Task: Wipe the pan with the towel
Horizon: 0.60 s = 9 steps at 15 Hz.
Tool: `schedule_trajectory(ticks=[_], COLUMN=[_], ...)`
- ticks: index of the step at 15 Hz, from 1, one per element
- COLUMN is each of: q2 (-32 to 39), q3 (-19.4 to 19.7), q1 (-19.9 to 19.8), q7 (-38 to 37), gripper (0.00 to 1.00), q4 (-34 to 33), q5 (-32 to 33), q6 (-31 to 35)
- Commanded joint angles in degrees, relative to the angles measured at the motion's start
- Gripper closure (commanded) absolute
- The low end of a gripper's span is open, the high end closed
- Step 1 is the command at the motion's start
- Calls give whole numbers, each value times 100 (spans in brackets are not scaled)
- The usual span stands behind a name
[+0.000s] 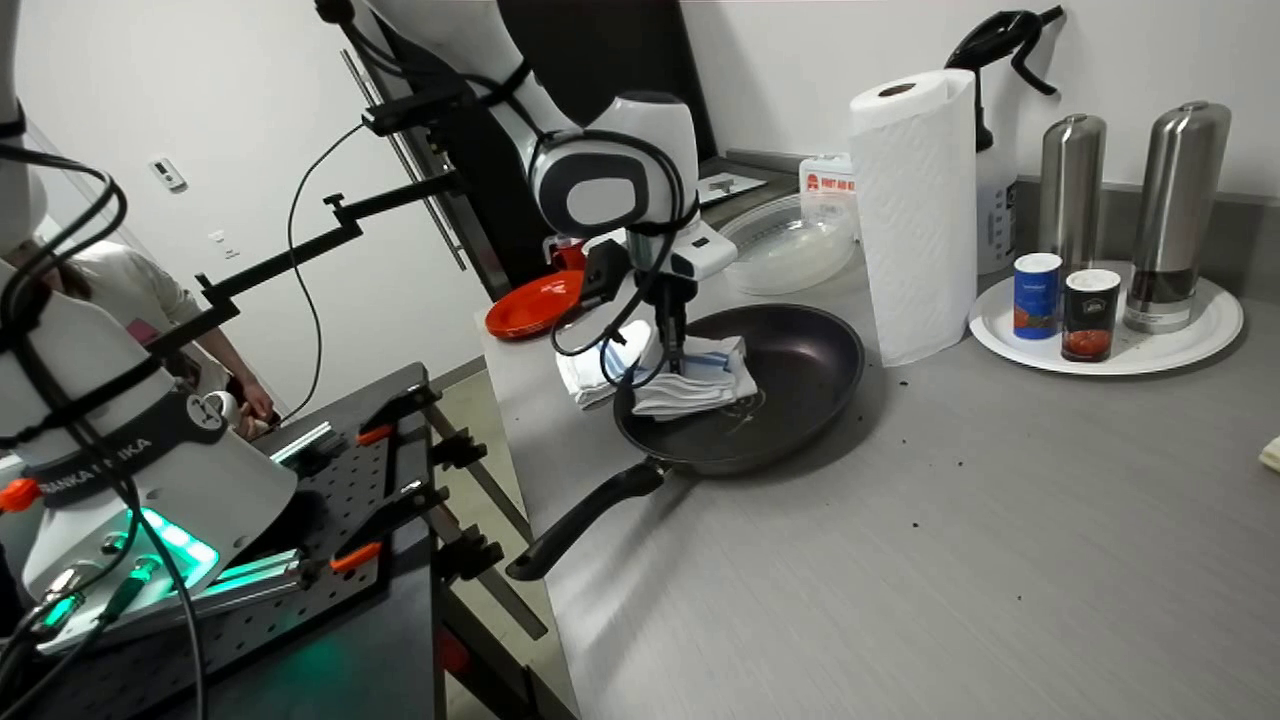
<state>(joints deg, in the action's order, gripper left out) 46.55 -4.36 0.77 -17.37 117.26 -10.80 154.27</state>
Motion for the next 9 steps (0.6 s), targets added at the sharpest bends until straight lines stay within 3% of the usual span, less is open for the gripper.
schedule_trajectory(ticks=[1, 9], q2=[-165, -487], q3=[-232, -604], q1=[-239, -726], q7=[356, 799], gripper=[98, 98], q4=[-47, -208], q5=[-338, -953], q6=[-204, -337])
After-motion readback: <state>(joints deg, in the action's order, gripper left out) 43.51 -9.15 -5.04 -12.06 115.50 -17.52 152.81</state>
